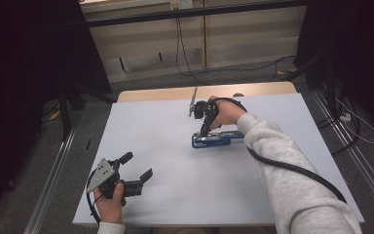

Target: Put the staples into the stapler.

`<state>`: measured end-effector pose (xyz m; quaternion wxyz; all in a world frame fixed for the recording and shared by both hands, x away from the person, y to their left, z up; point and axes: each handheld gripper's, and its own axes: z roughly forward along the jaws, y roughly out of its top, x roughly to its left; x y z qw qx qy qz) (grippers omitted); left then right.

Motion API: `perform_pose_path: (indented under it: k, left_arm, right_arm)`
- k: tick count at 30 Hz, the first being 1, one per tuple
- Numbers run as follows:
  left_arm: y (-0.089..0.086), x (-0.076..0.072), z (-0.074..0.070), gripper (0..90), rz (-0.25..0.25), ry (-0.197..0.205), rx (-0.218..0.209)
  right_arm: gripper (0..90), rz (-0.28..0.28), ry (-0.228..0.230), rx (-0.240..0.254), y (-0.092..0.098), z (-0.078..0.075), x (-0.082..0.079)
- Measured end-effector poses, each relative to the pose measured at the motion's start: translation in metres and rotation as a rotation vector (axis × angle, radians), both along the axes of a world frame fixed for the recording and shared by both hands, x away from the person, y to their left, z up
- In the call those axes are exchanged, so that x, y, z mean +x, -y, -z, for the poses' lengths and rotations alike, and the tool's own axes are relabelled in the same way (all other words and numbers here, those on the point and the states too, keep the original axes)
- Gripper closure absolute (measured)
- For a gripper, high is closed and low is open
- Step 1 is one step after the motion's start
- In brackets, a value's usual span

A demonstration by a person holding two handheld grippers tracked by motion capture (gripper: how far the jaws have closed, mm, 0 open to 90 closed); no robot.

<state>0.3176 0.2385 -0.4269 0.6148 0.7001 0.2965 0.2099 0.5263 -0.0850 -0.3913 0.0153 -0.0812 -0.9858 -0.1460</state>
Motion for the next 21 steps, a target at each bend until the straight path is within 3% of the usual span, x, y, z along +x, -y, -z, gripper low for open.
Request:
perform_pose_path:
  k: [21]
  left_arm:
    - [0.0009, -0.0003, 0.0005, 4.0, -0.013, -0.001, -0.011]
  right_arm:
    - [78.6, -0.021, 0.004, -0.029, -0.0037, 0.0035, -0.0005]
